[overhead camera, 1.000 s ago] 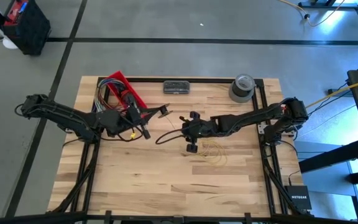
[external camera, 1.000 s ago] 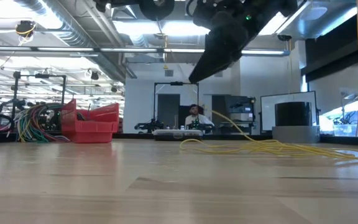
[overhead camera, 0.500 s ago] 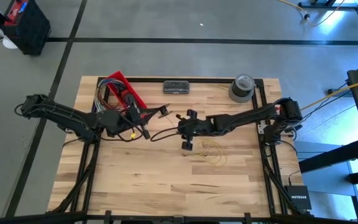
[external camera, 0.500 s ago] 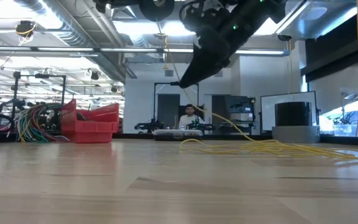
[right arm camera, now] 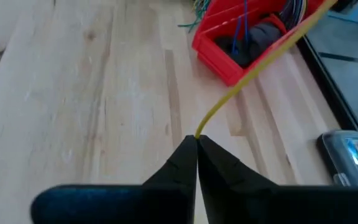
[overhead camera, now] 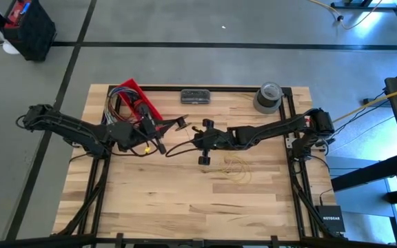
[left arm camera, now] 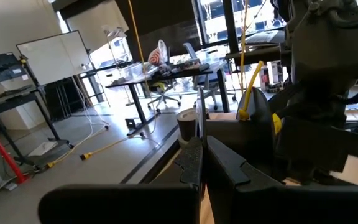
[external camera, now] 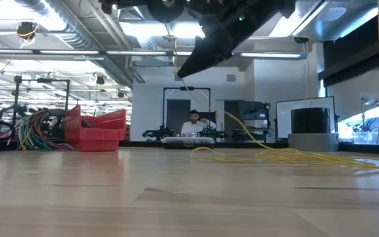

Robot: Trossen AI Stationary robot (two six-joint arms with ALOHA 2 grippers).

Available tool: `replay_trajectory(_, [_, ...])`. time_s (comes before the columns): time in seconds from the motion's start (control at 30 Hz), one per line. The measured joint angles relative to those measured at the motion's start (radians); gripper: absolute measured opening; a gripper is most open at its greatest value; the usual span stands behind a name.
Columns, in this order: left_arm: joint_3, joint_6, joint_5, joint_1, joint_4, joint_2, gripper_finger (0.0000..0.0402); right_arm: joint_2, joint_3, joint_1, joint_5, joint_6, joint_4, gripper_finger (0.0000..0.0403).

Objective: Coil cords
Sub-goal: Coil the yellow wire on the spool

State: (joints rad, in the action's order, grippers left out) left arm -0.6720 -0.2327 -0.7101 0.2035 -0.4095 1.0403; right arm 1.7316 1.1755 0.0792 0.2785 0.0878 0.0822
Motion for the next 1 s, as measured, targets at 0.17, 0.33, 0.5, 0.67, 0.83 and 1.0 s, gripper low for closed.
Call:
replay_trajectory(0.17, [0.000, 0.022, 0.000, -0.002, -0.001, 0.002, 0.0001, 0.008, -0.001, 0.000, 0.001, 0.045, -0.062, 0.0005])
replay_trajectory(0.33, [0.000, 0.038, 0.000, -0.020, -0.029, 0.041, 0.0001, 0.008, 0.000, 0.013, 0.004, 0.050, -0.162, 0.0003])
replay_trajectory(0.5, [0.000, 0.027, 0.000, -0.029, -0.135, 0.123, 0.0001, 0.008, 0.000, 0.041, 0.027, 0.081, -0.209, 0.0003])
replay_trajectory(0.67, [0.000, -0.008, 0.000, -0.028, -0.265, 0.190, 0.0001, 0.008, -0.001, 0.040, 0.025, 0.081, -0.201, 0.0003])
replay_trajectory(0.83, [0.000, -0.004, 0.037, -0.025, -0.339, 0.194, 0.0001, 0.008, -0.001, 0.038, -0.042, 0.077, -0.173, 0.0002])
replay_trajectory(1.0, [0.005, -0.010, 0.040, -0.041, -0.341, 0.197, 0.0001, 0.008, -0.001, 0.051, -0.245, 0.082, -0.227, 0.0002])
